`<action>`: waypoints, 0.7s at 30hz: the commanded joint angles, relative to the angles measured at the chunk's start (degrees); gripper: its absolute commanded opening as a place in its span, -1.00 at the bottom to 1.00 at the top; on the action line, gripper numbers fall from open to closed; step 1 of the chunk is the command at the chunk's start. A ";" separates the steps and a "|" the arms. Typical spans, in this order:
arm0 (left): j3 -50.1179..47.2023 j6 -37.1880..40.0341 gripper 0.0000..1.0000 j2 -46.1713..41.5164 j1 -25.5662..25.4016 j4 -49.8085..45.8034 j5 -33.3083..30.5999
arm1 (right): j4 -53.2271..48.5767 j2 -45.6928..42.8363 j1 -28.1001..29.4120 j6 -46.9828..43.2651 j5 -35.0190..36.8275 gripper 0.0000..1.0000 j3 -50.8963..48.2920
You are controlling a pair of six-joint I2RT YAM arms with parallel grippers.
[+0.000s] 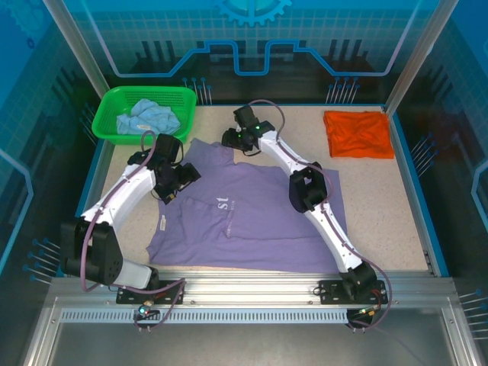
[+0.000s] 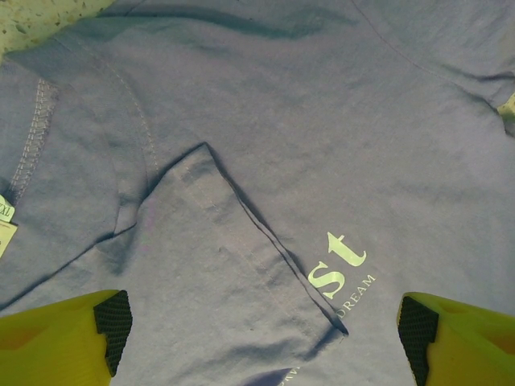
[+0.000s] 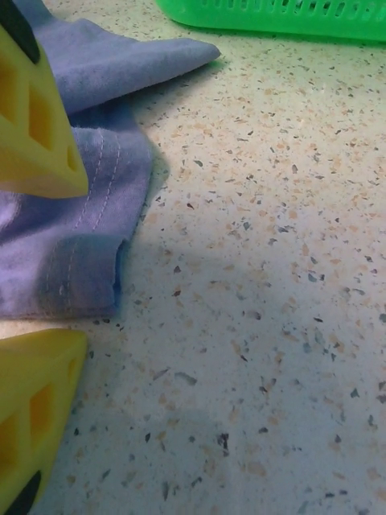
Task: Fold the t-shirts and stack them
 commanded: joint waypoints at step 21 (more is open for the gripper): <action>-2.95 -0.21 0.77 -4.76 0.37 0.07 2.23 | 3.34 -3.77 -0.03 -4.72 -4.51 -1.00 0.71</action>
